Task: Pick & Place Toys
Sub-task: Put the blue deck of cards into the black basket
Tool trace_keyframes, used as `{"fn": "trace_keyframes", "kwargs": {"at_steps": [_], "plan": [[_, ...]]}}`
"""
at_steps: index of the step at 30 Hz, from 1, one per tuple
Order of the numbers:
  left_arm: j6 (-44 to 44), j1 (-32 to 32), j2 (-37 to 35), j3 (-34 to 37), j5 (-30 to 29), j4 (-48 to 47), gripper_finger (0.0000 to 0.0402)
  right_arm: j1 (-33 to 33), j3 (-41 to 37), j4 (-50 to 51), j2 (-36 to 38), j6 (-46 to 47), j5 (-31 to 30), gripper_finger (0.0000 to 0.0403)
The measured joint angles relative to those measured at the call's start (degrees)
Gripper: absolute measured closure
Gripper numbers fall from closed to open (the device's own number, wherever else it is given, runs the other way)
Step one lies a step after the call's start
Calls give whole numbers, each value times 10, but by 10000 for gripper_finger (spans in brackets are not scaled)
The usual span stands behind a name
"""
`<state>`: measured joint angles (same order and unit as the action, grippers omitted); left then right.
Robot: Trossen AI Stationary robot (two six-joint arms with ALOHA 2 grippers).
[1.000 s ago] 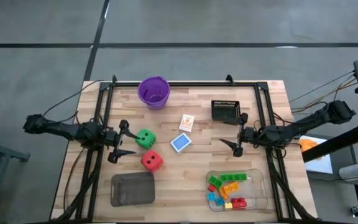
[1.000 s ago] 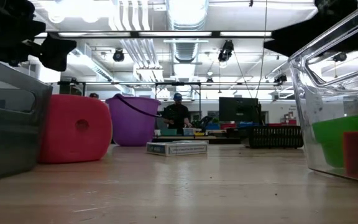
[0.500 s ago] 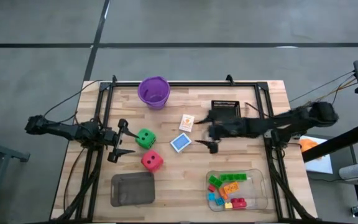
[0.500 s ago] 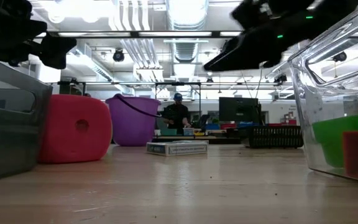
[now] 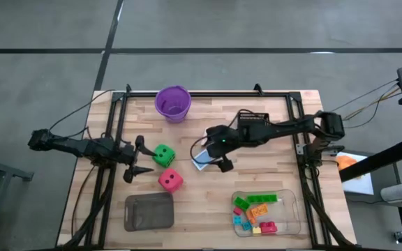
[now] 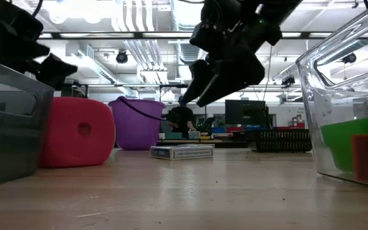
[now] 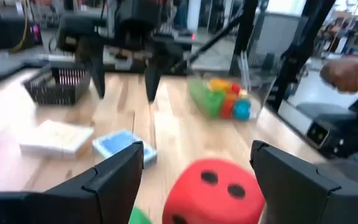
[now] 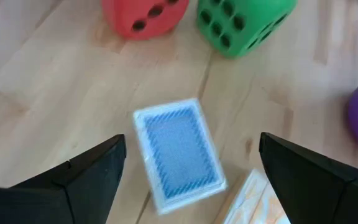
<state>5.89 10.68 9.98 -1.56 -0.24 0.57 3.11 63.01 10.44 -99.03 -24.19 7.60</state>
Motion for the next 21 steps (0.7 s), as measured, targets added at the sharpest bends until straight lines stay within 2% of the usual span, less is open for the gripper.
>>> {"fn": "trace_keyframes", "kwargs": {"at_steps": [5,8,14,21], "plan": [[0,0,6,0,1,-31,101,-2,22,53,-5,3,-6,41],[0,0,7,0,0,-31,101,-2,26,56,-1,3,-36,41],[2,0,7,0,1,-32,101,-3,68,124,7,9,-64,40],[2,0,7,0,1,-32,101,-14,101,150,6,24,-67,40]]}}
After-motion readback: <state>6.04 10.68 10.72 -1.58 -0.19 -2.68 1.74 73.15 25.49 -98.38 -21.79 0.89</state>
